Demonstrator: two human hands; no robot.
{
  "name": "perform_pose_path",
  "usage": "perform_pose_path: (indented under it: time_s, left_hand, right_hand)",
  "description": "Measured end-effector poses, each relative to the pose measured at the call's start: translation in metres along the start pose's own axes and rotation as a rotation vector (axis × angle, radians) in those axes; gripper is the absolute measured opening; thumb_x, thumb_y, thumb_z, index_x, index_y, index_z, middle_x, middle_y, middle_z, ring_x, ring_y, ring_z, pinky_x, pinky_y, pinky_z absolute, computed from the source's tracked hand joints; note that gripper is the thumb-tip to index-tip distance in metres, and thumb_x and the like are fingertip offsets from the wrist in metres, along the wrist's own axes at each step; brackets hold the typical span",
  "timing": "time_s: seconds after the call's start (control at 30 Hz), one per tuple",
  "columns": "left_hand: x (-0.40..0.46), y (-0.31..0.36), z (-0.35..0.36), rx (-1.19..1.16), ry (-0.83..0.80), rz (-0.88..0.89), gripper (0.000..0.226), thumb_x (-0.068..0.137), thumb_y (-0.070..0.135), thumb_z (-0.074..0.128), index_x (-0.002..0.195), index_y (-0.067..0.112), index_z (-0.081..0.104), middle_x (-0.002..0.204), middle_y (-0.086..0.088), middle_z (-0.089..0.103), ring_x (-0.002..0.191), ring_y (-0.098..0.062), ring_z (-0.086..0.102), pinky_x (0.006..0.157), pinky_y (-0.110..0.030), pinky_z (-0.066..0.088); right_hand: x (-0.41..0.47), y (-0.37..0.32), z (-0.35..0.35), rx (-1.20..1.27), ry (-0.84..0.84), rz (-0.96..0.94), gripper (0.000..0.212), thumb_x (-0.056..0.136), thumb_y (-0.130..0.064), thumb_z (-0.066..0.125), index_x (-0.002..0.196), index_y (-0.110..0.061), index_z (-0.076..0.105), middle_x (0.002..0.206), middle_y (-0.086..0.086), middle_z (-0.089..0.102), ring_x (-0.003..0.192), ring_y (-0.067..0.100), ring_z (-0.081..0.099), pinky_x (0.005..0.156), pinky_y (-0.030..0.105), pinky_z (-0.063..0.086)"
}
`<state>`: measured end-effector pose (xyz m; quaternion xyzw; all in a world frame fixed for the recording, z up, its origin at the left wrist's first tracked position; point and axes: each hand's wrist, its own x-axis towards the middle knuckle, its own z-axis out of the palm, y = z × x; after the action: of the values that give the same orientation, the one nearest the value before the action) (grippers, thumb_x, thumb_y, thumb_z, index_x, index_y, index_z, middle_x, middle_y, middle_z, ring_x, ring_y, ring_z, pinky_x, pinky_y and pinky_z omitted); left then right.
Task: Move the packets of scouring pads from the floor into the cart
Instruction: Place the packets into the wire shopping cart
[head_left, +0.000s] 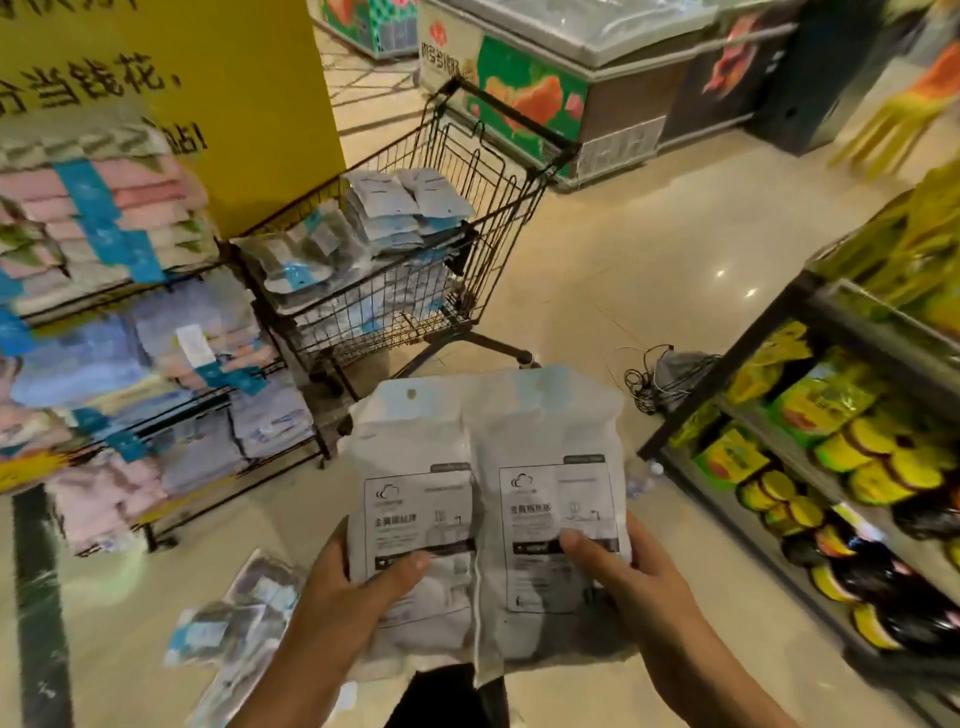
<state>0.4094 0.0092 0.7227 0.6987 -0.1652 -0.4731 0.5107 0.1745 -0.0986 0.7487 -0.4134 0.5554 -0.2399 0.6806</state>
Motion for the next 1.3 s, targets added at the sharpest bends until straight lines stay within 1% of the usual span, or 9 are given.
perform_pose_path:
  time_s: [0.2,0.4,0.53,0.63,0.8,0.9,1.03,1.17,1.3]
  left_hand:
    - [0.081,0.024,0.039,-0.005,0.042,-0.01,0.044,0.08,0.009,0.086,0.107,0.037,0.066,0.09,0.015,0.081,0.097,-0.008,0.07,0.073,-0.022,0.051]
    - [0.171,0.061,0.062,-0.06,0.046,-0.051,0.046,0.081,0.007,0.085,0.115,0.033,0.066,0.094,0.021,0.08,0.091,-0.004,0.074,0.067,-0.017,0.055]
    - [0.222,0.096,0.067,-0.074,0.053,-0.077,0.05,0.081,0.003,0.084,0.12,0.028,0.066,0.096,0.017,0.081,0.084,-0.001,0.076,0.059,-0.014,0.057]
    - [0.253,0.118,0.066,-0.087,0.08,-0.071,0.051,0.081,0.008,0.086,0.123,0.03,0.067,0.103,0.014,0.081,0.093,-0.006,0.076,0.069,-0.019,0.057]
    - [0.301,0.147,0.064,-0.123,0.127,-0.077,0.065,0.069,0.019,0.096,0.126,0.03,0.066,0.11,0.01,0.081,0.106,-0.014,0.075,0.083,-0.03,0.056]
    - [0.33,0.16,0.066,-0.161,0.162,-0.067,0.065,0.067,0.023,0.095,0.125,0.032,0.067,0.11,0.011,0.081,0.099,-0.008,0.076,0.085,-0.03,0.055]
    - [0.372,0.18,0.073,-0.212,0.226,-0.071,0.056,0.08,0.015,0.087,0.129,0.032,0.066,0.112,0.011,0.08,0.099,-0.006,0.076,0.083,-0.027,0.055]
    - [0.413,0.208,0.079,-0.234,0.316,-0.064,0.053,0.08,0.015,0.088,0.123,0.036,0.067,0.107,0.014,0.081,0.098,-0.006,0.076,0.078,-0.022,0.054]
    - [0.44,0.236,0.081,-0.227,0.39,-0.042,0.053,0.08,0.011,0.087,0.12,0.037,0.066,0.103,0.018,0.081,0.092,0.002,0.075,0.076,-0.018,0.054]
  right_hand:
    - [0.09,-0.036,-0.016,-0.03,0.005,0.052,0.04,0.087,-0.029,0.082,0.124,-0.027,0.067,0.103,-0.005,0.083,0.089,0.012,0.08,0.071,0.026,0.061]
    - [0.185,-0.094,-0.009,-0.081,0.005,0.084,0.038,0.083,-0.019,0.084,0.118,-0.02,0.07,0.101,0.002,0.084,0.094,0.026,0.081,0.09,0.048,0.062]
    - [0.235,-0.135,0.002,-0.069,-0.042,0.074,0.037,0.082,-0.015,0.084,0.116,-0.016,0.07,0.099,0.005,0.084,0.088,0.024,0.081,0.079,0.04,0.062]
    - [0.268,-0.163,0.014,-0.07,-0.086,0.087,0.053,0.072,-0.023,0.094,0.118,-0.014,0.069,0.102,0.008,0.083,0.091,0.028,0.081,0.088,0.048,0.061]
    - [0.328,-0.204,0.035,-0.119,-0.17,0.093,0.051,0.076,-0.026,0.084,0.123,-0.016,0.069,0.107,0.008,0.083,0.097,0.03,0.08,0.098,0.056,0.059]
    - [0.366,-0.228,0.047,-0.156,-0.217,0.105,0.063,0.065,-0.038,0.092,0.121,-0.018,0.071,0.107,0.007,0.083,0.098,0.031,0.08,0.098,0.058,0.058]
    - [0.425,-0.262,0.064,-0.178,-0.296,0.12,0.103,0.03,-0.058,0.102,0.119,-0.019,0.071,0.108,0.009,0.082,0.098,0.033,0.08,0.097,0.055,0.059]
    - [0.485,-0.301,0.08,-0.192,-0.383,0.161,0.064,0.067,-0.03,0.092,0.125,-0.017,0.068,0.108,0.01,0.082,0.097,0.034,0.08,0.098,0.056,0.058]
    - [0.534,-0.333,0.096,-0.186,-0.483,0.188,0.071,0.061,-0.033,0.098,0.125,-0.021,0.069,0.112,0.012,0.081,0.102,0.038,0.079,0.098,0.057,0.058]
